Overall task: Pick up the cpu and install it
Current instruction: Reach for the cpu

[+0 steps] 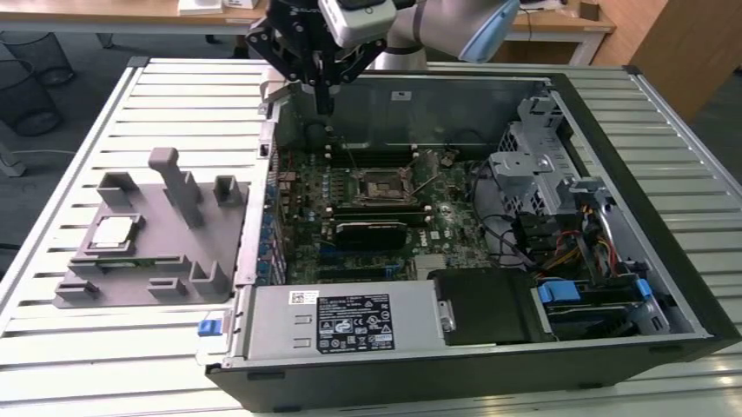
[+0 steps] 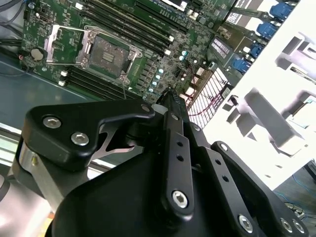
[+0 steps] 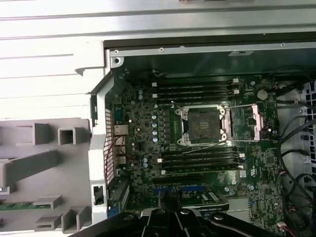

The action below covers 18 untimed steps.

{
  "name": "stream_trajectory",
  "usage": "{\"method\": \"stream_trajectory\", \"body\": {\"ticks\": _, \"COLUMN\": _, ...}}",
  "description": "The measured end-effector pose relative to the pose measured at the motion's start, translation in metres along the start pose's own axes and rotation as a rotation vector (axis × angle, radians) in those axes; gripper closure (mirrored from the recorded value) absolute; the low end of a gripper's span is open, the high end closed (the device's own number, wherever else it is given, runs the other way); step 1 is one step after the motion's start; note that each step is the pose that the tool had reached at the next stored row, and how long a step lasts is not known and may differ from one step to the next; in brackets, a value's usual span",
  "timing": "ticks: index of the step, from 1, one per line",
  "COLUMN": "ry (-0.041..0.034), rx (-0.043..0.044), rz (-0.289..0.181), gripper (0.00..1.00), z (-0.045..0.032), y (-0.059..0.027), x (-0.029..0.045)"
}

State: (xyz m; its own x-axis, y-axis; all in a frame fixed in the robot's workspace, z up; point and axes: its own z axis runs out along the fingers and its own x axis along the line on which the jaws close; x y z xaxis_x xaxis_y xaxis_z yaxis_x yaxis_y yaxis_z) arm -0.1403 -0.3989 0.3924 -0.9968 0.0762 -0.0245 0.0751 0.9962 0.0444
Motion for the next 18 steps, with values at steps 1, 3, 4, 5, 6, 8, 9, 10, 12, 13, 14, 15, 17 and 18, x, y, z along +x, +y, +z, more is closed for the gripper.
{"method": "stream_trajectory", "body": {"ticks": 1, "ry": 0.0000, "rx": 0.0000, "rz": 0.000, "gripper": 0.89, "z": 0.0000, "y": 0.0000, "x": 0.0006}}
{"method": "stream_trajectory", "body": {"ticks": 3, "ry": 0.0000, "rx": 0.0001, "rz": 0.000, "gripper": 0.89, "z": 0.0000, "y": -0.0001, "x": 0.0019}}
{"method": "stream_trajectory", "body": {"ticks": 4, "ry": 0.0000, "rx": 0.0001, "rz": 0.000, "gripper": 0.89, "z": 0.0000, "y": -0.0002, "x": 0.0026}}
{"method": "stream_trajectory", "body": {"ticks": 5, "ry": 0.0000, "rx": 0.0001, "rz": 0.000, "gripper": 0.89, "z": 0.0000, "y": -0.0002, "x": 0.0032}}
{"method": "stream_trajectory", "body": {"ticks": 6, "ry": 0.0000, "rx": 0.0001, "rz": 0.000, "gripper": 0.89, "z": 0.0000, "y": -0.0003, "x": 0.0039}}
{"method": "stream_trajectory", "body": {"ticks": 8, "ry": 0.0000, "rx": 0.0000, "rz": 0.000, "gripper": 0.89, "z": 0.0001, "y": -0.0004, "x": 0.0052}}
{"method": "stream_trajectory", "body": {"ticks": 9, "ry": 0.0000, "rx": 0.0000, "rz": 0.000, "gripper": 0.89, "z": 0.0001, "y": -0.0004, "x": 0.0058}}
{"method": "stream_trajectory", "body": {"ticks": 10, "ry": 0.0000, "rx": 0.0000, "rz": 0.000, "gripper": 0.89, "z": 0.0001, "y": -0.0005, "x": 0.0065}}
{"method": "stream_trajectory", "body": {"ticks": 12, "ry": 0.0000, "rx": 0.0001, "rz": 0.000, "gripper": 0.89, "z": 0.0001, "y": -0.0006, "x": 0.0080}}
{"method": "stream_trajectory", "body": {"ticks": 13, "ry": 0.0000, "rx": 0.0001, "rz": 0.000, "gripper": 0.89, "z": 0.0001, "y": -0.0007, "x": 0.0087}}
{"method": "stream_trajectory", "body": {"ticks": 14, "ry": 0.0000, "rx": 0.0001, "rz": 0.000, "gripper": 0.89, "z": 0.0001, "y": -0.0007, "x": 0.0095}}
{"method": "stream_trajectory", "body": {"ticks": 15, "ry": 0.0000, "rx": 0.0001, "rz": 0.000, "gripper": 0.89, "z": 0.0001, "y": -0.0008, "x": 0.0103}}
{"method": "stream_trajectory", "body": {"ticks": 17, "ry": 0.0000, "rx": 0.0001, "rz": 0.000, "gripper": 0.89, "z": 0.0001, "y": -0.0009, "x": 0.0120}}
{"method": "stream_trajectory", "body": {"ticks": 18, "ry": 0.0000, "rx": 0.0000, "rz": 0.000, "gripper": 0.89, "z": 0.0001, "y": -0.0010, "x": 0.0127}}
